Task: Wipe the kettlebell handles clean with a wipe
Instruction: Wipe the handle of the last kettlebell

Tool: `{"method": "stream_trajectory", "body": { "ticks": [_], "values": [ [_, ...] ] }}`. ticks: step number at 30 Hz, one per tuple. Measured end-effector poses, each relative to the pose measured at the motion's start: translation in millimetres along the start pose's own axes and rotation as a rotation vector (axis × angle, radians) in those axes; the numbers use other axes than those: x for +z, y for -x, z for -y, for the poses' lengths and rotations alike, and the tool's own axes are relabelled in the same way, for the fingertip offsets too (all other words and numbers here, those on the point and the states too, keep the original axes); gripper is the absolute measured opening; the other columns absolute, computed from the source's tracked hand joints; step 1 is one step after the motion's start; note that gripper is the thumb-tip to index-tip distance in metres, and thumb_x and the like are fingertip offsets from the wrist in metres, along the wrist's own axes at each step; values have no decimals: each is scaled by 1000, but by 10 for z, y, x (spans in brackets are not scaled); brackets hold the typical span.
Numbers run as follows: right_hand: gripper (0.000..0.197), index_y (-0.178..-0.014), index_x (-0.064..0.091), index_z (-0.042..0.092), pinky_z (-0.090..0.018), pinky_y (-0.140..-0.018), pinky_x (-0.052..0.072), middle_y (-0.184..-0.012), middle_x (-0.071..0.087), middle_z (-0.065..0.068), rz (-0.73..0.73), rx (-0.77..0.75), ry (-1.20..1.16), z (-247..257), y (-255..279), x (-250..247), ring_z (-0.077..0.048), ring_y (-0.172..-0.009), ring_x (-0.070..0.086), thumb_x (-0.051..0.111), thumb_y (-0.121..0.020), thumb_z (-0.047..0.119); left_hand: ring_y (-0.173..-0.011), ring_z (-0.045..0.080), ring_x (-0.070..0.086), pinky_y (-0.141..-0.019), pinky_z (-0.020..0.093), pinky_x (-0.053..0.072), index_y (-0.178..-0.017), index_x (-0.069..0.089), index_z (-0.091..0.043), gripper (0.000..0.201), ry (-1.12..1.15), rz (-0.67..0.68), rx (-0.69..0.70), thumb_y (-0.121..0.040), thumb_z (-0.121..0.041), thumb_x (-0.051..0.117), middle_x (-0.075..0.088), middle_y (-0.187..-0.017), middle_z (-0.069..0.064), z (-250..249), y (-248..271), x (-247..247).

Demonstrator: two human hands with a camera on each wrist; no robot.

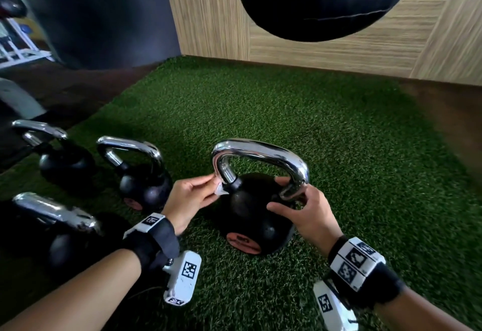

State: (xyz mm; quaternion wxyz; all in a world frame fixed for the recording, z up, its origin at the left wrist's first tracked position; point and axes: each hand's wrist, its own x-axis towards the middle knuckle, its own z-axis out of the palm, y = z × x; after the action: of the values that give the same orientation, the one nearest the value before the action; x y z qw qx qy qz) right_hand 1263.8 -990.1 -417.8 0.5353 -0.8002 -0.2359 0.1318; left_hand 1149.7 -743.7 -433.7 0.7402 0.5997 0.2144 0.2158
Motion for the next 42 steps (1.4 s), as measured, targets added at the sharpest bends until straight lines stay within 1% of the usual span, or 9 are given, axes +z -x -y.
{"method": "stream_trajectory", "body": {
  "ticks": [8,13,16,20,25,30,34,37,42],
  "values": [
    [82,-141,47,9,-29,-109,40,-133,53,6,-14,88,-29,130,165,57,-4,-125,50,88,-72,25,-98,15,76,-79,28,63,-109,78,-18,32,-282,11,199,-80,-30,77,80,-100,1,-87,-31,69],
    [54,-119,53,32,-31,-109,36,-118,51,24,-10,-358,488,86,505,45,3,-118,35,71,-74,56,-96,14,76,-82,30,62,-117,75,-7,28,-390,7,140,-90,-17,76,80,-100,1,-171,-327,379],
    [54,-121,56,24,-36,-110,38,-121,62,10,-68,-527,502,65,567,236,-2,-123,37,72,-73,42,-66,-13,67,-55,11,42,-102,80,-7,18,-772,61,264,-90,-20,77,79,-86,-11,-337,-424,569],
    [46,-125,68,17,-39,-114,35,-134,60,8,34,-604,421,58,411,252,-15,-134,41,61,-82,30,-37,-6,43,-43,12,28,-71,74,-33,32,-828,225,251,-91,-7,72,67,-64,-22,-527,-418,786],
    [39,-135,56,27,-43,-112,38,-141,54,7,-154,-283,136,31,-45,216,-10,-131,42,46,-99,36,-49,1,52,-53,20,42,-59,75,-46,57,-765,245,200,-93,0,67,65,-51,-16,-530,-401,719],
    [65,-142,49,26,-39,-112,40,-142,57,0,-89,-50,309,0,-272,486,-20,-130,52,33,-94,66,-40,-4,42,-51,20,35,-46,67,-41,57,-792,262,211,-90,-4,69,54,-42,-19,-582,-316,800],
    [71,-132,57,24,-35,-102,46,-129,64,2,-147,-115,272,-40,-254,481,-20,-117,60,28,-86,70,-71,8,72,-73,30,62,-90,82,-26,25,-659,174,278,-100,-13,63,80,-86,-4,-774,-348,916],
    [64,-129,59,23,-33,-98,46,-124,66,2,-165,-131,267,-43,-246,484,-20,-112,61,32,-90,65,-104,17,74,-93,38,59,-117,75,-9,22,-638,173,226,-102,-11,60,76,-117,5,-811,-356,953],
    [60,-130,60,20,-33,-99,45,-124,67,0,-183,-132,258,-46,-242,483,-22,-113,62,38,-92,60,-88,1,73,-88,22,59,-119,73,-4,26,-528,162,214,-93,-6,70,76,-111,-3,-942,-382,973]
  ]
}}
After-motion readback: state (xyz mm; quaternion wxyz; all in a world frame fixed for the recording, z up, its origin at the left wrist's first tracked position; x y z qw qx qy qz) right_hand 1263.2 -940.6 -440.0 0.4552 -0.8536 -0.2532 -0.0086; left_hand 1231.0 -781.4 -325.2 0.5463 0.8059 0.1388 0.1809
